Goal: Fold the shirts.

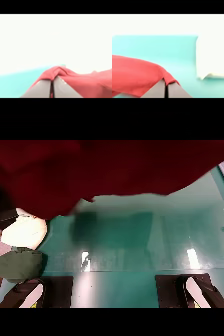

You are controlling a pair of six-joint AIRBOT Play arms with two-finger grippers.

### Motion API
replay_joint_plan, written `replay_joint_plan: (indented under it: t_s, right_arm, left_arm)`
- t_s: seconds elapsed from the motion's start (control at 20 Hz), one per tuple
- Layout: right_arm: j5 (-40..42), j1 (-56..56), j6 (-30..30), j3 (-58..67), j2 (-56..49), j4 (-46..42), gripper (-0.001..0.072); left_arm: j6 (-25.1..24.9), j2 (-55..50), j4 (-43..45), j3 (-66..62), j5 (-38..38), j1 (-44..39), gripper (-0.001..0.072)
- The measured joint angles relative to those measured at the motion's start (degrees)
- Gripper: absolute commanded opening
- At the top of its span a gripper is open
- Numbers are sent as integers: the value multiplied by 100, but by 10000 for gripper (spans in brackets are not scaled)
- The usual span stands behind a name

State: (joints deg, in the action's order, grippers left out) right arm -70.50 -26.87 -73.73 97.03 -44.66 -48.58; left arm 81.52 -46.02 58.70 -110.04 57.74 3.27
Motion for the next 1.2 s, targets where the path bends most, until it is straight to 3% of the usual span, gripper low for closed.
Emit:
replay_joint_plan:
  t_s: [0.15, 0.35, 0.6, 0.85, 1.0, 1.2]
  right_arm:
    - [-396, -546, -205, 1292, -11, -109, 14]
    - [-1082, -901, -525, 2083, -389, -160, 14]
    - [-1480, -608, -695, 1119, -944, -254, 14]
    - [-1676, 584, -765, -393, -2041, -1377, 14]
    - [-1567, 1025, -811, -866, -2981, -1773, 14]
    - [-1296, 1335, -916, -570, -4210, -1843, 14]
  left_arm:
    - [203, 105, 297, -992, -42, 0, 20]
    - [448, 116, 457, -935, -20, 0, 21]
    - [678, -439, 372, 492, 529, -7, 22]
    - [562, -1836, 190, 1781, 1117, -7, 22]
    - [468, -2896, 17, 2199, 1152, -7, 22]
    - [299, -4063, -302, 2251, 730, -4, 22]
